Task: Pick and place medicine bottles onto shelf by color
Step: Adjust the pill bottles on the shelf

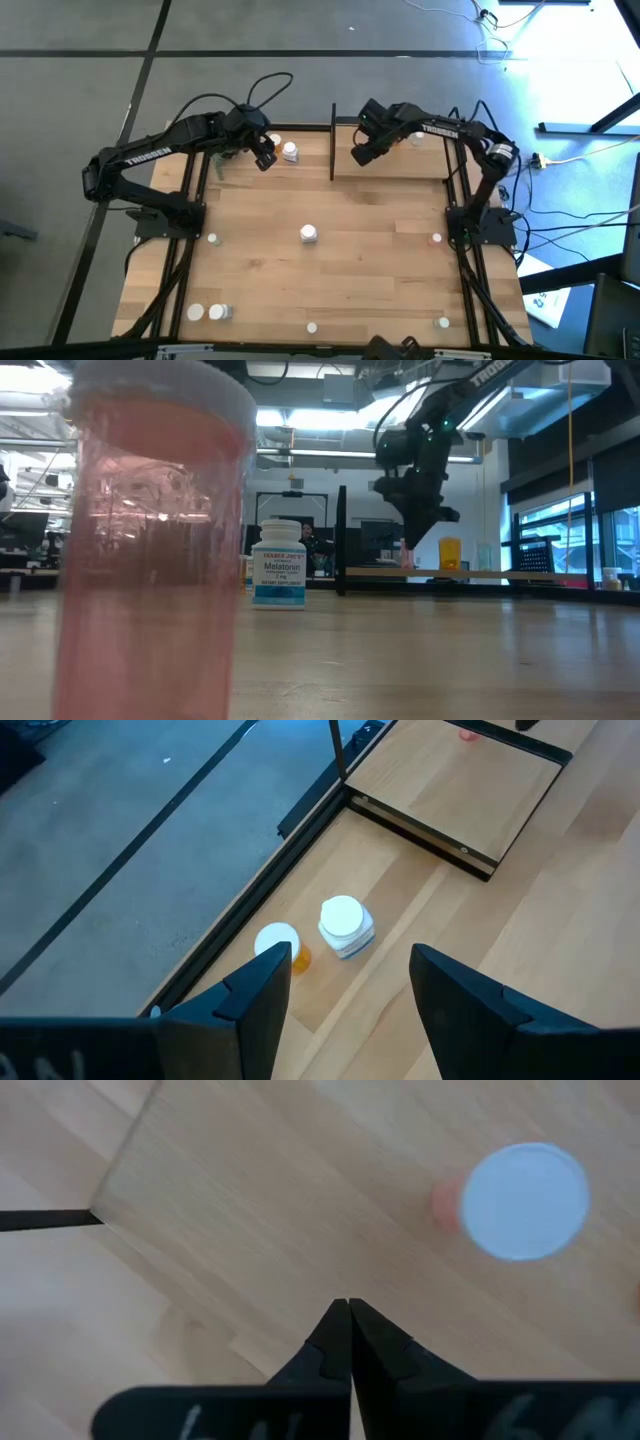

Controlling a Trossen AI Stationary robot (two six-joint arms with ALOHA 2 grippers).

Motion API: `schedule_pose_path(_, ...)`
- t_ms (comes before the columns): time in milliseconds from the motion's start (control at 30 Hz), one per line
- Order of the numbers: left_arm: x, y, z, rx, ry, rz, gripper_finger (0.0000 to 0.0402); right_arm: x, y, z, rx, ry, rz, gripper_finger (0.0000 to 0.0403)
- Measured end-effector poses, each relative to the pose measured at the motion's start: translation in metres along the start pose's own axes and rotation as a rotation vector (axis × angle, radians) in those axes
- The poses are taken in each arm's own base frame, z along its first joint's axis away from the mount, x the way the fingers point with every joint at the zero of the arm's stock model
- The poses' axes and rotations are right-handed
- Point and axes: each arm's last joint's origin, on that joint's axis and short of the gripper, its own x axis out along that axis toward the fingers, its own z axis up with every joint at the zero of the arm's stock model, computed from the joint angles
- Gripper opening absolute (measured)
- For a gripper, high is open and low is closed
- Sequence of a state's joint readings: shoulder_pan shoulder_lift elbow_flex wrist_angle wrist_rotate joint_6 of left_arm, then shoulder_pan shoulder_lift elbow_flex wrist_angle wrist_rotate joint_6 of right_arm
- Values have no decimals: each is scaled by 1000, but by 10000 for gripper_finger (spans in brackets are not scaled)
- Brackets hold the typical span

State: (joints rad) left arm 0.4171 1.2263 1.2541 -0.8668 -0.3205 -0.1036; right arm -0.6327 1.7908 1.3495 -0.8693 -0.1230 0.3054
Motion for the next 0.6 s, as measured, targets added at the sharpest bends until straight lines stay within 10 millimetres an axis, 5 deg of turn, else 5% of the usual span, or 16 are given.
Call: schedule_pose_path(600, 0, 0, 0, 0, 0, 0, 199, 5, -8, 7, -13, -71, -137, 0)
